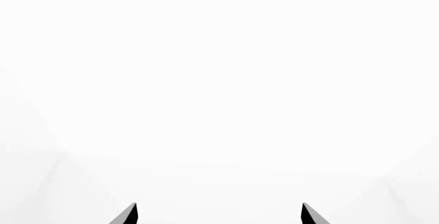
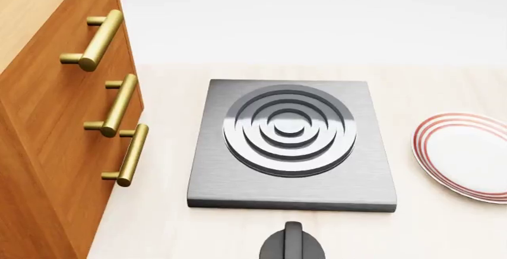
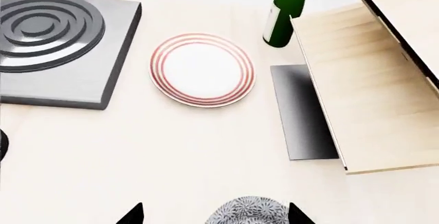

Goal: Put the bowl on the stove.

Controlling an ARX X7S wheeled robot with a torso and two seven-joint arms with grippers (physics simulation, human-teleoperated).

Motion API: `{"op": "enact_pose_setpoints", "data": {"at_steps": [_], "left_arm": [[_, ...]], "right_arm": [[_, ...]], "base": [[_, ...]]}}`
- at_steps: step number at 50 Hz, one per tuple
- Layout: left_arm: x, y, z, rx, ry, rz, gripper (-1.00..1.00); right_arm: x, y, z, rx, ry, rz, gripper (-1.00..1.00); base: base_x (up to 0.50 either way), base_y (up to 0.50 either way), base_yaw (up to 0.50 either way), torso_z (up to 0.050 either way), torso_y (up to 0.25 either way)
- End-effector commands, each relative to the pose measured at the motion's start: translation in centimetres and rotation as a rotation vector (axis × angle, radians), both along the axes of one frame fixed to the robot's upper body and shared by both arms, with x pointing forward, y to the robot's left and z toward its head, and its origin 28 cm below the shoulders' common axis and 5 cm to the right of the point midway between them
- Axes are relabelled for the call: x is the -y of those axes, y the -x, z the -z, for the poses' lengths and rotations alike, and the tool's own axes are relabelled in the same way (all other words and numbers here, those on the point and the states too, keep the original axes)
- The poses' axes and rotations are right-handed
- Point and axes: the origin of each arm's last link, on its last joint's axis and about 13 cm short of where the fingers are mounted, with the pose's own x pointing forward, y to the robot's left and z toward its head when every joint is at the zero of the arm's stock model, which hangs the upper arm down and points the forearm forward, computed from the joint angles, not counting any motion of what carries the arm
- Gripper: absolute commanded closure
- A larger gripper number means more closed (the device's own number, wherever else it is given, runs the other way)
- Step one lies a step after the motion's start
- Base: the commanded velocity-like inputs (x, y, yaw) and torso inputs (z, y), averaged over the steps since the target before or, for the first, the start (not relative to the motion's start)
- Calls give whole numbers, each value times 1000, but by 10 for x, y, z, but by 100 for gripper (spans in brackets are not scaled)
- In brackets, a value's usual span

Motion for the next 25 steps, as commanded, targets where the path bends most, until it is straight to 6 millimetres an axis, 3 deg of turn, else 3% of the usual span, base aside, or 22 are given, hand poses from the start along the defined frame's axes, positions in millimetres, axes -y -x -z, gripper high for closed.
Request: {"op": "enact_pose_setpoints", "data": {"at_steps": [1,25], "left_arm": [[0,0,1,-2,2,0,-100],[-1,-1,2,-8,7,-3,-100]], "right_arm": [[3,3,4,-45,15,19,-100],[-2,-4,36,-123,-16,6,-100]], "base": [[0,0,0,0,0],[0,0,0,0,0]]}}
